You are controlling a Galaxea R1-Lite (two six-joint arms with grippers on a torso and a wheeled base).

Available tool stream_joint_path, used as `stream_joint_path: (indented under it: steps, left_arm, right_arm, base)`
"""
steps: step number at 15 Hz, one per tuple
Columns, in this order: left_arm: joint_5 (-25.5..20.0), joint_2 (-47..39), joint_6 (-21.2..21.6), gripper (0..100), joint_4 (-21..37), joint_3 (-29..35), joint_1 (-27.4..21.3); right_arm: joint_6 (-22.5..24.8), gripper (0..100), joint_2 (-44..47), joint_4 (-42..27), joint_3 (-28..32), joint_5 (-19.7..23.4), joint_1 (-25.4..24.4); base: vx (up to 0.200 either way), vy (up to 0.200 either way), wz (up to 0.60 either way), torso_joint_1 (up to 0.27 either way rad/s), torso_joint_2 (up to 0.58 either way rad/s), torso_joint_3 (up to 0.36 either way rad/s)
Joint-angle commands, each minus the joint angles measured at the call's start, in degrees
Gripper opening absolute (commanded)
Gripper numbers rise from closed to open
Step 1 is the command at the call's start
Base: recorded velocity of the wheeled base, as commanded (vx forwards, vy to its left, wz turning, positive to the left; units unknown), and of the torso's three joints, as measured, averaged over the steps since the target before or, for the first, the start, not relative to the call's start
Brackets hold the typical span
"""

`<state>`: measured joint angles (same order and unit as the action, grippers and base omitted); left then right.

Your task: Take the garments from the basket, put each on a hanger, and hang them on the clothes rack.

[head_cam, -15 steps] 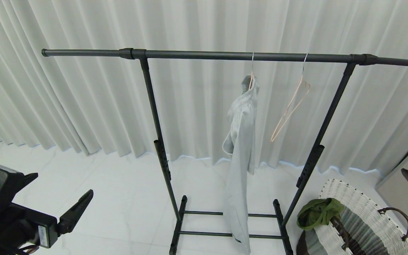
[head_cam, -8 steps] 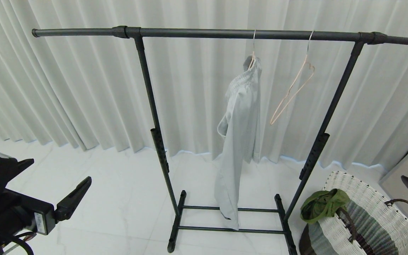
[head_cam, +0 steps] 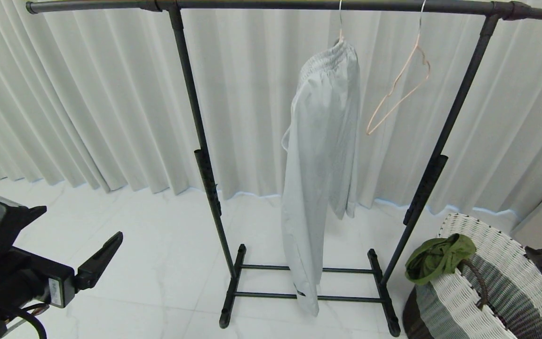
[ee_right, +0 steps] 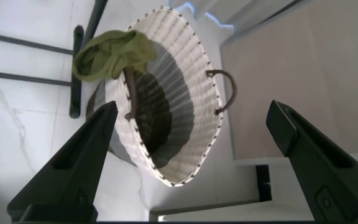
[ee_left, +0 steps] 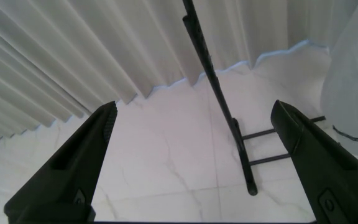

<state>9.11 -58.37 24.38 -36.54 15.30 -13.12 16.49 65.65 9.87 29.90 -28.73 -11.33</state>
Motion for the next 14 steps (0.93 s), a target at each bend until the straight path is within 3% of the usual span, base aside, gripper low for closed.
stream_joint_path:
  steps: [1, 7, 10, 14]
  left_arm:
    - [0.0, -0.7, 0.0, 100, 0.0, 0.1, 0.0]
    - [0.0, -1.3, 0.2, 100, 0.0, 0.1, 0.0]
    - [0.0, -1.1, 0.1, 100, 0.0, 0.0, 0.0]
    - [-0.1, -1.3, 0.1, 100, 0.0, -0.2, -0.2]
  right_arm:
    - [0.1, 100, 0.9, 0.3, 0.0, 0.0, 0.0]
    - [1.7, 100, 0.7, 0.4, -1.1, -0.2, 0.0]
    - [1.6, 100, 0.7, 0.4, -1.1, -0.2, 0.1]
    - [1.6, 100, 0.8, 0.4, -1.3, -0.2, 0.3]
  base:
    - [0.000, 0.000, 0.00, -0.173, 0.47, 0.281]
    - [0.000, 0.000, 0.00, -0.156, 0.44, 0.290]
    - [0.000, 0.000, 0.00, -0.041, 0.14, 0.092]
    - [0.000, -0.200, 0.00, -0.005, 0.02, 0.013]
